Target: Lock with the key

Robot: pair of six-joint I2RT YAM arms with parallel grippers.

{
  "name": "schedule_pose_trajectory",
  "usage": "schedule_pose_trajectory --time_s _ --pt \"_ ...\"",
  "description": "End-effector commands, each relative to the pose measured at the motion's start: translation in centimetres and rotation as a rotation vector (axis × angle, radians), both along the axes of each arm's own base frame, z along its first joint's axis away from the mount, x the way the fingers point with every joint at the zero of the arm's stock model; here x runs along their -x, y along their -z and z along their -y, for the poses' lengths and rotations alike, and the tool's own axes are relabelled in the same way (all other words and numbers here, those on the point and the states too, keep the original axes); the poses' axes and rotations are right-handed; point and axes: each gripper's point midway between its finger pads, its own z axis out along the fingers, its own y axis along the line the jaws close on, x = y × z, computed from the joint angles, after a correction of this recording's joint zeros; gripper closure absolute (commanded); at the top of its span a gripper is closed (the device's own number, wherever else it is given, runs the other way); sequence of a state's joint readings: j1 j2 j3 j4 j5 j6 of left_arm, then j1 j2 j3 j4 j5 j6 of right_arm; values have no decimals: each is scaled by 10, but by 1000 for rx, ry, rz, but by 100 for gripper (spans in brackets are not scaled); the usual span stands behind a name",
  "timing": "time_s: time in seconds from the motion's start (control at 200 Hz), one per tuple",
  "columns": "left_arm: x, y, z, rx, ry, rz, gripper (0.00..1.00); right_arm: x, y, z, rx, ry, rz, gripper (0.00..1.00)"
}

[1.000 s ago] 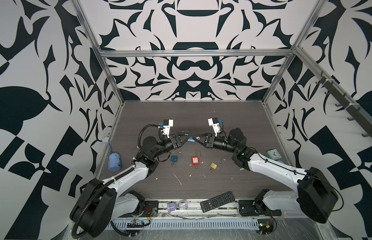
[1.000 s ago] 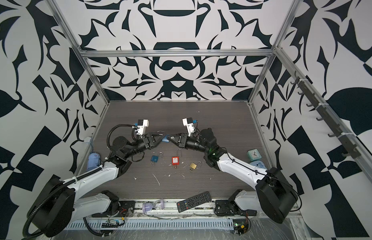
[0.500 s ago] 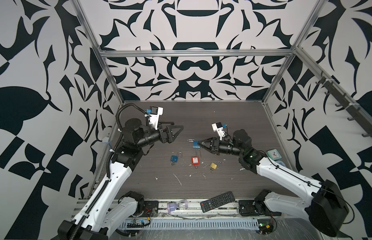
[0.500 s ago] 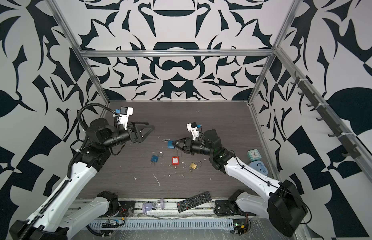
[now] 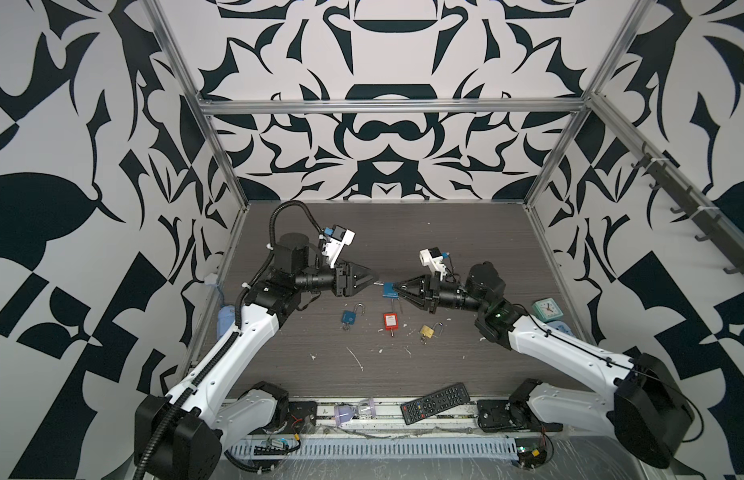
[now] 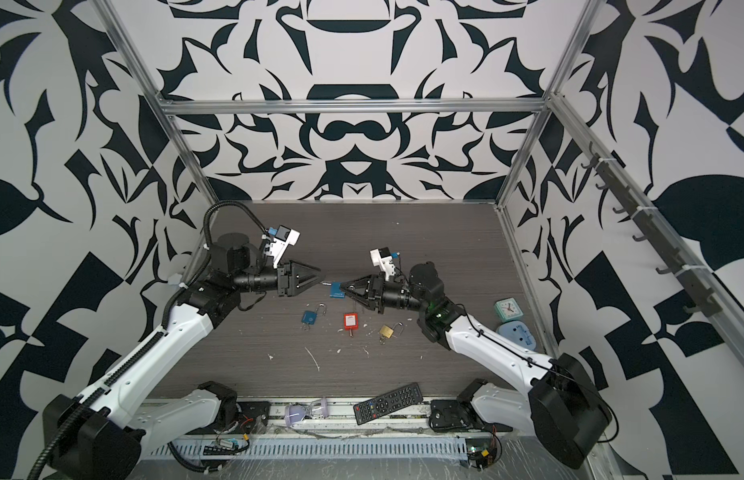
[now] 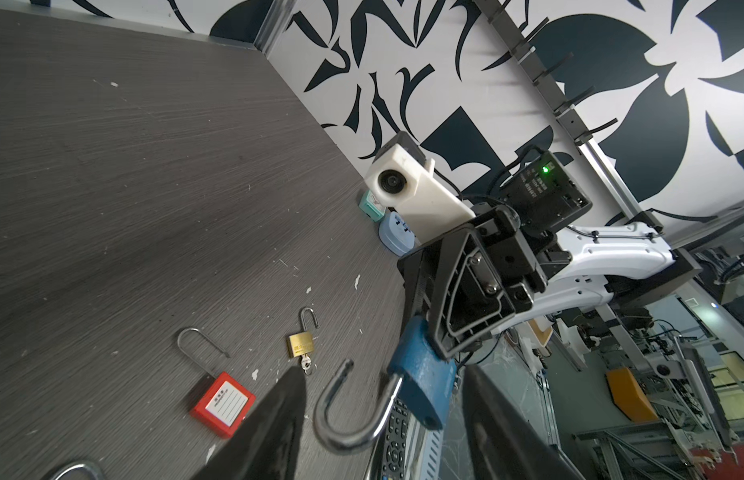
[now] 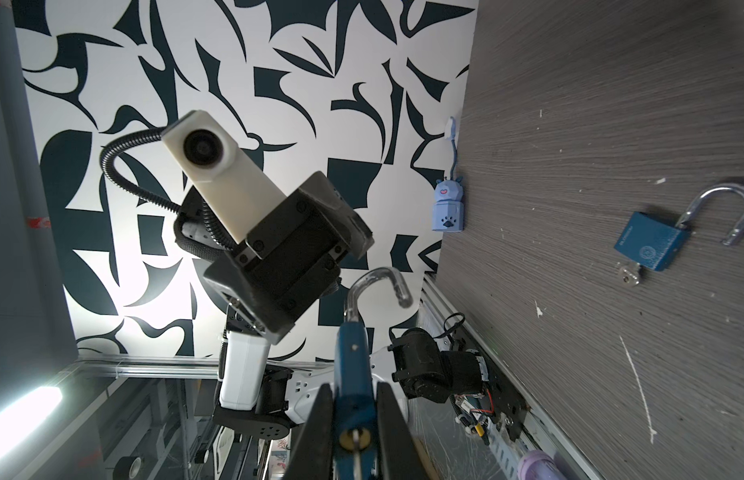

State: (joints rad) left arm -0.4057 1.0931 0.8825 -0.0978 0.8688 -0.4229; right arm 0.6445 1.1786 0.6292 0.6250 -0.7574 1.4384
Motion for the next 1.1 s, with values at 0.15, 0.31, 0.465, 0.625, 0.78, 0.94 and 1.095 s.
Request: schedule_pose_trajectory --time_s 0.15,0.31,0.465,0.625,0.78,0.94,1.095 --pt "8 15 6 5 15 -32 44 -4 -32 -4 -108 -11 81 100" --pt "10 19 5 4 9 -41 46 -6 -29 -3 -109 -5 76 100" --pt "7 22 4 6 -13 -53 57 -10 -24 2 -100 12 80 100" --pt "2 22 4 45 -54 -76 64 -10 -16 6 -72 25 86 100" --pt "2 20 4 62 -65 -86 70 -8 -9 9 -36 36 98 100" --pt "7 14 5 76 -51 -94 74 -7 -8 11 -32 39 110 100" --pt "13 9 10 85 -30 -97 76 -9 -8 11 -40 41 112 100"
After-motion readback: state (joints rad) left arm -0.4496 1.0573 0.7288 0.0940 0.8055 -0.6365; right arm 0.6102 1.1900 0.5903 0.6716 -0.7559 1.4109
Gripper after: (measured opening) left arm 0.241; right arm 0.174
